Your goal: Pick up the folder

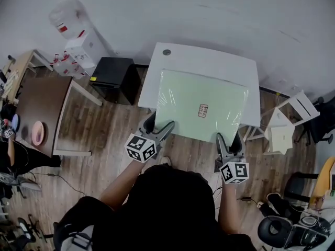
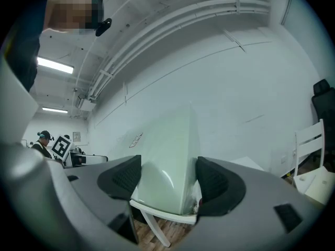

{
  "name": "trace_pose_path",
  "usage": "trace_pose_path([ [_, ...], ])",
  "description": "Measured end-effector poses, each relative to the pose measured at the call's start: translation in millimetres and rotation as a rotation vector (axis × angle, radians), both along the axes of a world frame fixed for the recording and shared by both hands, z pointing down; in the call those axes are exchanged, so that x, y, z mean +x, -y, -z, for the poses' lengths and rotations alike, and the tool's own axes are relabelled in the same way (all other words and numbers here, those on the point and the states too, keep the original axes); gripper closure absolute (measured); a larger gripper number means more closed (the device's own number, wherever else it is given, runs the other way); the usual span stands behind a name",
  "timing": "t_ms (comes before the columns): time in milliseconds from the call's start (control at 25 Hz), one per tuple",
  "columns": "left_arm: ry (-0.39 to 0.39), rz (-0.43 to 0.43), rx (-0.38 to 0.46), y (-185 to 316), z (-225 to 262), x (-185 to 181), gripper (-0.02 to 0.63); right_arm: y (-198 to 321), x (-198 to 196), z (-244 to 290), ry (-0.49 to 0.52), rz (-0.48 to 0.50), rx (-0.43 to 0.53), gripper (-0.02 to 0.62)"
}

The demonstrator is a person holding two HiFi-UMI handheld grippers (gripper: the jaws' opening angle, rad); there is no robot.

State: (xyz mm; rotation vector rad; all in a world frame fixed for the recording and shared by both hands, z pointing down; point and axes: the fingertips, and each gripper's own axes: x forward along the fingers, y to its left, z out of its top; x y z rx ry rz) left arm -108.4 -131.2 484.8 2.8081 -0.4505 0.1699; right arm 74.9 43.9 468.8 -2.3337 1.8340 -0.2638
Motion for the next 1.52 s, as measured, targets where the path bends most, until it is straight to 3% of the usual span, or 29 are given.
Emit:
trace_pose_path([
  [280, -0.050, -0.007, 0.056, -2, 25, 1, 0.259, -6, -2, 25, -0.072, -0.019, 0.081, 0.253],
  [520, -0.059, 0.004, 0.140, 3, 47, 0, 0.262, 3, -4, 35, -0.078, -0.005, 0.115, 0.253],
  [800, -0.123, 0.017, 0.216, 13, 60, -15, 0.262, 15, -20, 51, -0.149, 0.017, 0.148, 0.253],
  [1520, -0.163, 0.051, 0.199, 51, 56, -50, 0.261, 55, -53, 54, -0.173, 0.006, 0.153, 0.253],
])
